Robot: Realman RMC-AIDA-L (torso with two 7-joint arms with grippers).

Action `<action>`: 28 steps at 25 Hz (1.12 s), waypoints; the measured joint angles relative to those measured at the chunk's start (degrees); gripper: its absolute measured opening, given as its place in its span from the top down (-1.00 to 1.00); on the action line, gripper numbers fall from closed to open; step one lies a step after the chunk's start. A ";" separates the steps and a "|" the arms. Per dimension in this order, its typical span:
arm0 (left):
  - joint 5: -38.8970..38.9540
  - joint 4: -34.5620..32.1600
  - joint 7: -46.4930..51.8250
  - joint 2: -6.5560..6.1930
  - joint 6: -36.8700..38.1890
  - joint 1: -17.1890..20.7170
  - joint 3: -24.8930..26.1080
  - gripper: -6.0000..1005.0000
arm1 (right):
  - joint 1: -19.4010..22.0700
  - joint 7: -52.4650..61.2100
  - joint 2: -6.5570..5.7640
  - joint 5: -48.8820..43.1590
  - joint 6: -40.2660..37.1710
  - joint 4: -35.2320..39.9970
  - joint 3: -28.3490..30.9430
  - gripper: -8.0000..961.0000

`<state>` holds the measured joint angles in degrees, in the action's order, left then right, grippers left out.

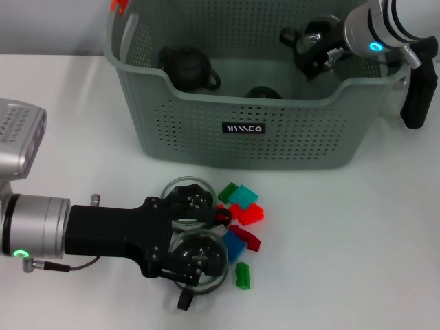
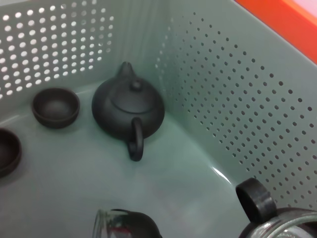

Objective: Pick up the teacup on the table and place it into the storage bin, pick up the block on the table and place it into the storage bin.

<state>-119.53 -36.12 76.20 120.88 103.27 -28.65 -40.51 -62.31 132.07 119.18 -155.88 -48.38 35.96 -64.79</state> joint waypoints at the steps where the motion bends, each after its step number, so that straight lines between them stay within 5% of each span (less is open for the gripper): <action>1: 0.00 0.00 0.00 0.02 0.00 0.03 0.00 -0.89 | 0.00 0.01 0.00 -0.01 -0.05 0.00 -0.13 0.83; 11: 0.01 0.00 0.00 0.06 0.04 0.01 0.00 -0.89 | 0.00 0.04 0.09 -0.04 -0.24 0.39 -1.05 0.81; 23: 0.01 -0.03 0.00 0.06 0.00 -0.01 0.00 -0.89 | 0.36 0.04 0.09 -0.03 -1.36 2.25 -0.92 -0.06; 28: -0.04 -0.07 0.00 -0.10 0.04 0.01 0.47 -0.89 | 3.12 0.11 0.96 0.78 -4.30 10.24 -0.79 -0.36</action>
<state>-119.58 -36.19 76.20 120.77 103.31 -28.63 -40.04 -59.19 132.18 120.14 -155.10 -52.68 46.20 -65.58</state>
